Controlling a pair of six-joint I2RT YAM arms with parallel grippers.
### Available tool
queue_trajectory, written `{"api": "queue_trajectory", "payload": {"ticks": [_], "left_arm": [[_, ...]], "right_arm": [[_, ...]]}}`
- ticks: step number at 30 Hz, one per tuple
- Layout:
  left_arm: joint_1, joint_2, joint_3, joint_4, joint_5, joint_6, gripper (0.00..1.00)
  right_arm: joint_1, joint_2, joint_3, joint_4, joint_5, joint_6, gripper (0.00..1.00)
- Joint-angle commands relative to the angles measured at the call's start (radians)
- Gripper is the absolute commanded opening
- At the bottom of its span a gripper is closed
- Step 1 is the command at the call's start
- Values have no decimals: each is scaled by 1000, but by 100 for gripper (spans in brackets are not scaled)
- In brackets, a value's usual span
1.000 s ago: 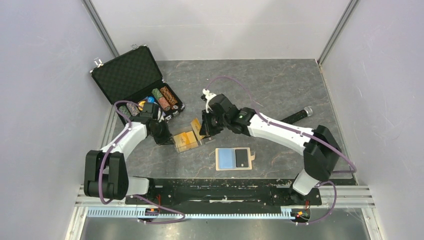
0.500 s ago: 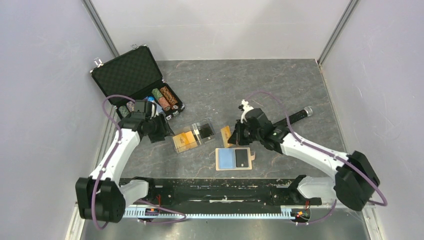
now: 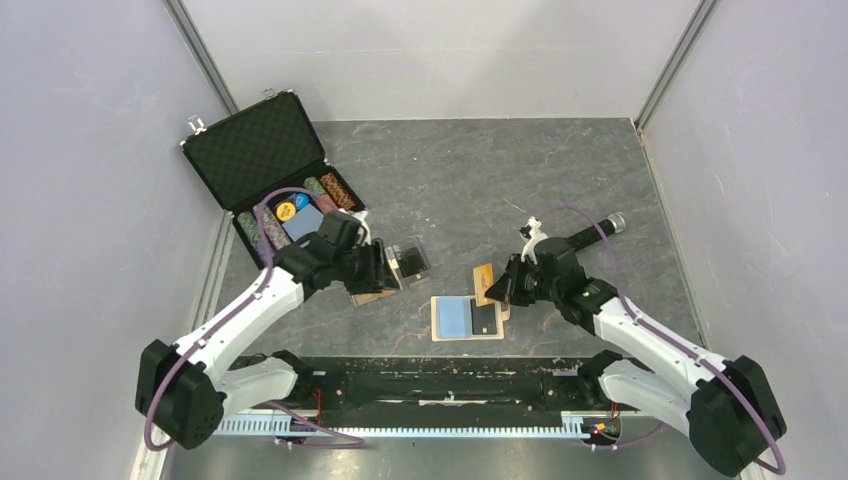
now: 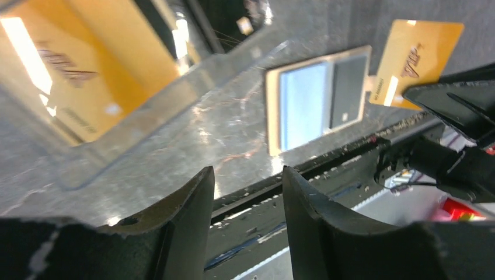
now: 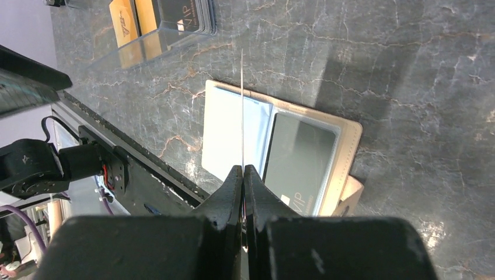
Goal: Put the credit cards into the card holder
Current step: Insert the credit card into the card slot.
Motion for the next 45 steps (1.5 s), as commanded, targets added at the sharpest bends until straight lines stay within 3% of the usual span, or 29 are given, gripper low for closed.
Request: {"api": "queue_trajectory", "payload": {"ticks": [1, 8, 14, 22, 45], "left_arm": [[-132, 53, -3, 153, -37, -151, 52], [-352, 197, -19, 299, -105, -272, 50], [-454, 338, 2, 351, -154, -309, 47], [-477, 446, 21, 329, -205, -295, 40], [-476, 541, 26, 318, -204, -280, 23]], "right_arm": [[-19, -62, -39, 39, -50, 9, 0], [-19, -108, -118, 88, -96, 34, 0], [-20, -93, -188, 175, -171, 65, 0], [-19, -18, -210, 211, -231, 67, 0], [-10, 170, -222, 344, -319, 66, 0]]}}
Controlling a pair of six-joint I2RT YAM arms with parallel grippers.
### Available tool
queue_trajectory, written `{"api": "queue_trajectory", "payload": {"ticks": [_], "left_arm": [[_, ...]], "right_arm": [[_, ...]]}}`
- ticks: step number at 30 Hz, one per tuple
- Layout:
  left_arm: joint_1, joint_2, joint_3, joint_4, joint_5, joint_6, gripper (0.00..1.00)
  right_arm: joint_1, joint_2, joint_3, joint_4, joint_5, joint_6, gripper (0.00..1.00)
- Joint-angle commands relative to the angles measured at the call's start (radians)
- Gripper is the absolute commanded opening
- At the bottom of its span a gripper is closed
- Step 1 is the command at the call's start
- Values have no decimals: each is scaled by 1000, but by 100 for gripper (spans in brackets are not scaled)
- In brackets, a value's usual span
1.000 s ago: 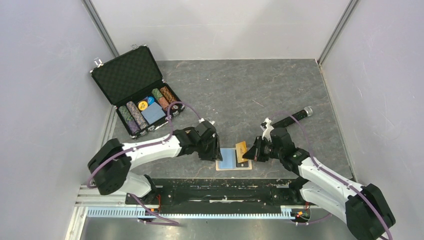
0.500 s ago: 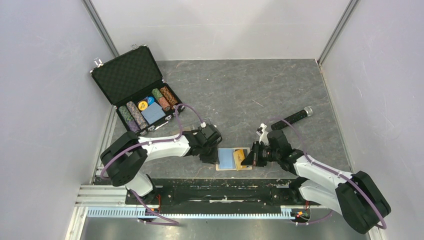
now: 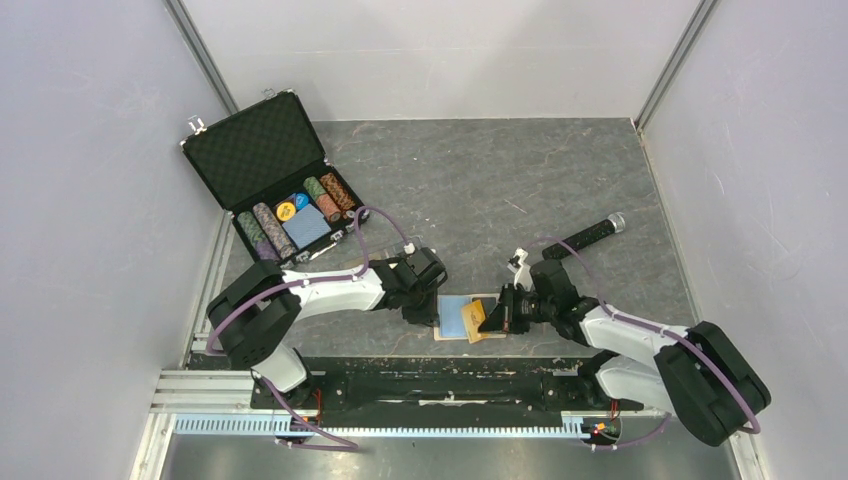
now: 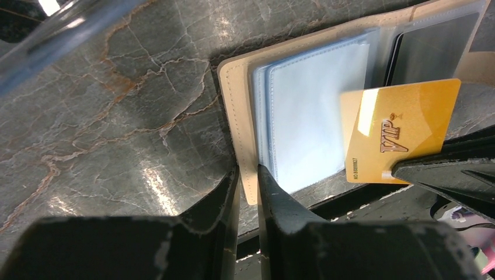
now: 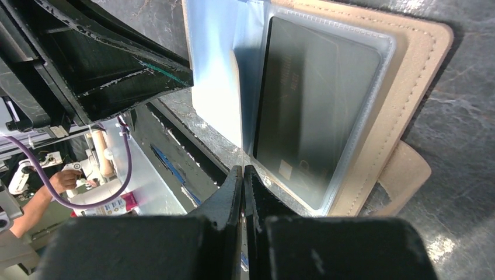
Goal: Put the credit cards into the card holder
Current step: Insert the credit card into the card slot.
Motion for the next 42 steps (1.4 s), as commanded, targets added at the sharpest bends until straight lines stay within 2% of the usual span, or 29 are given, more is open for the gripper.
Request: {"api": "queue_trajectory", "payload": {"ticks": [1, 14, 26, 28, 32, 36, 40, 42], "left_arm": [[-5, 37, 7, 6, -25, -12, 22], [-4, 47, 6, 3, -26, -9, 15], [-5, 57, 13, 3, -14, -6, 13], [-5, 59, 13, 3, -13, -6, 13], [-5, 66, 18, 1, -11, -5, 13], [-6, 64, 18, 0, -8, -3, 12], [-5, 66, 18, -1, -7, -2, 12], [-5, 65, 18, -2, -8, -1, 12]], "right_arm": [[6, 48, 26, 56, -26, -18, 0], [4, 117, 137, -51, 85, -122, 0], [11, 138, 44, 106, 69, -34, 0], [19, 138, 29, 131, 60, -19, 2], [51, 159, 11, 186, 48, 20, 12], [91, 190, 31, 204, 60, 32, 12], [123, 199, 92, 108, 112, -6, 12], [128, 183, 129, 16, 157, -43, 18]]}}
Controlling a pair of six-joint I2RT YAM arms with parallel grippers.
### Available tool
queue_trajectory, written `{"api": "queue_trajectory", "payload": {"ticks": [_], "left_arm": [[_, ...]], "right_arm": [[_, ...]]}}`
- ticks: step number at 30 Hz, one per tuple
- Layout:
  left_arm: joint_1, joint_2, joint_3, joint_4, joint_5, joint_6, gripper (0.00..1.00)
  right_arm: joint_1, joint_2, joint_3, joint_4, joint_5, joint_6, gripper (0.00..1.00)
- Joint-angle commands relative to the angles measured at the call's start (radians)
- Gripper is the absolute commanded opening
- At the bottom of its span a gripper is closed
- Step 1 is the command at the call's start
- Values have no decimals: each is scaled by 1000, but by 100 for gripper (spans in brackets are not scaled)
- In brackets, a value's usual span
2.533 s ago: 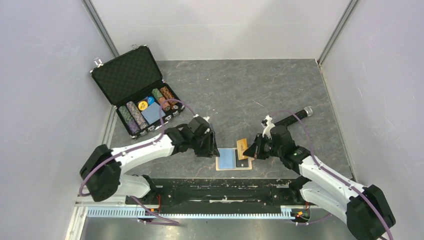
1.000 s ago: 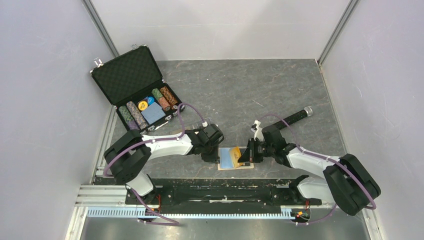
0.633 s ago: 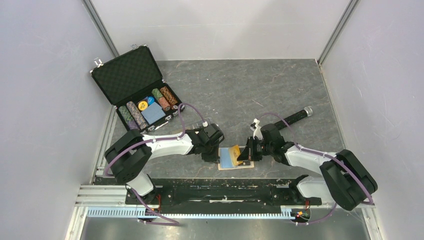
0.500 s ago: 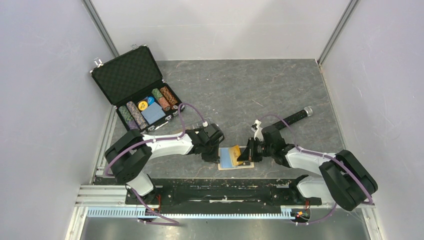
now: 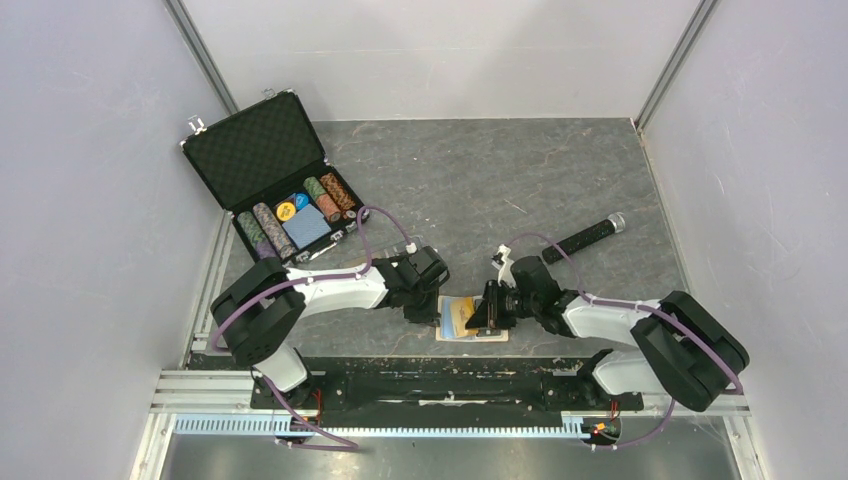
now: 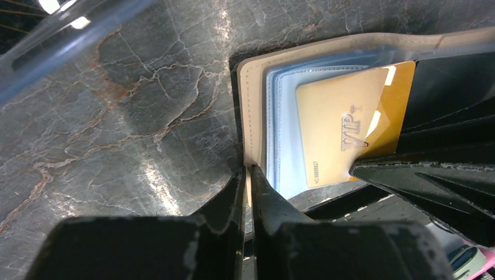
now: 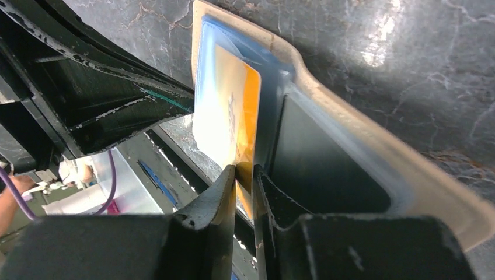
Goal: Put the credit cards into the card holder
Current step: Insert the credit card into the card slot.
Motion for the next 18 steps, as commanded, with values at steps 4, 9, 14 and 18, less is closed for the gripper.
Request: {"api": "queue_trajectory", "payload": {"ticks": [4, 9, 14, 18], "left_arm": [[-4, 40, 0, 2, -18, -1, 11], [-5, 45, 3, 2, -15, 0, 10], [-5, 46, 8, 3, -15, 3, 10], [-4, 53, 17, 2, -12, 8, 9]], "right_arm": [[29, -48, 141, -294, 155, -123, 35], [32, -70, 186, -402, 204, -160, 52], [46, -76, 200, -440, 226, -175, 64], [47, -67, 200, -428, 230, -184, 65]]}}
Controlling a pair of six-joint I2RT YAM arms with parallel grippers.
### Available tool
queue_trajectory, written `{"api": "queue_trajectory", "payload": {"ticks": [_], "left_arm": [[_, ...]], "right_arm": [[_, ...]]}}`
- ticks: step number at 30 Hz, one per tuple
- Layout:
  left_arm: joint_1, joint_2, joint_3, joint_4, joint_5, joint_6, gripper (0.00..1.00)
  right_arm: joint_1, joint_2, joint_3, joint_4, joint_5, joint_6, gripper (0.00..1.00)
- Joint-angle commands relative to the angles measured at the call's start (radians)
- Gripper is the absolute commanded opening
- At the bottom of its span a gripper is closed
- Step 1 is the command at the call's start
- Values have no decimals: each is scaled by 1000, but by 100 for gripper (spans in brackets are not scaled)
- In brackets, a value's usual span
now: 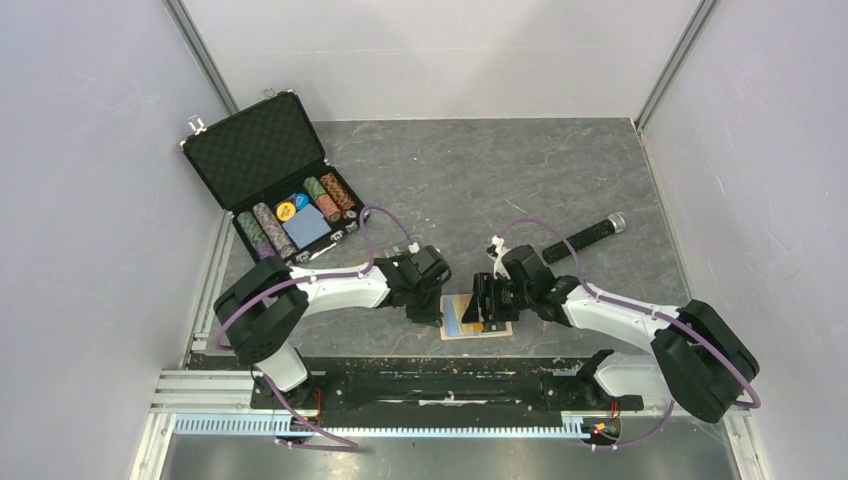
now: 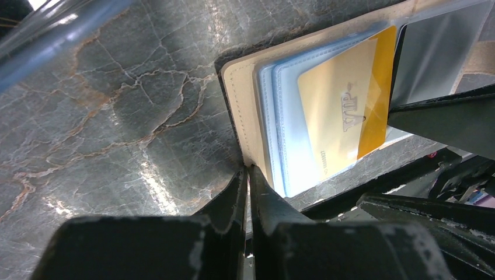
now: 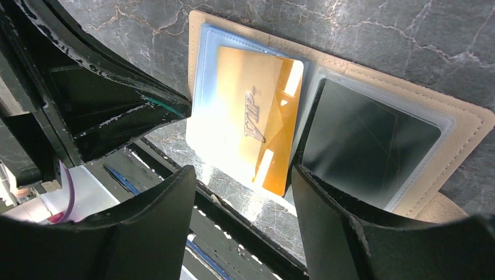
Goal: Put the credit cards into the card holder
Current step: Insert the credit card into the card slot.
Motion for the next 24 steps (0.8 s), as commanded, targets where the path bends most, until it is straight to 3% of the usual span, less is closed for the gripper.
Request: {"api": "queue_trajectory", "payload": {"ticks": [1, 12, 20, 24], "left_arm": [[-4, 41, 11, -14, -29, 9, 9], [-5, 46, 17, -15, -27, 14, 8], [-5, 49, 22, -16, -24, 17, 8], [-5, 42, 20, -20, -26, 18, 9]], "right_arm": [[1, 8, 20, -43, 47, -40, 64], [28, 70, 20, 82, -52, 15, 46], [45, 77, 12, 155, -88, 49, 20], [48, 81, 7, 154, -80, 51, 13]]}}
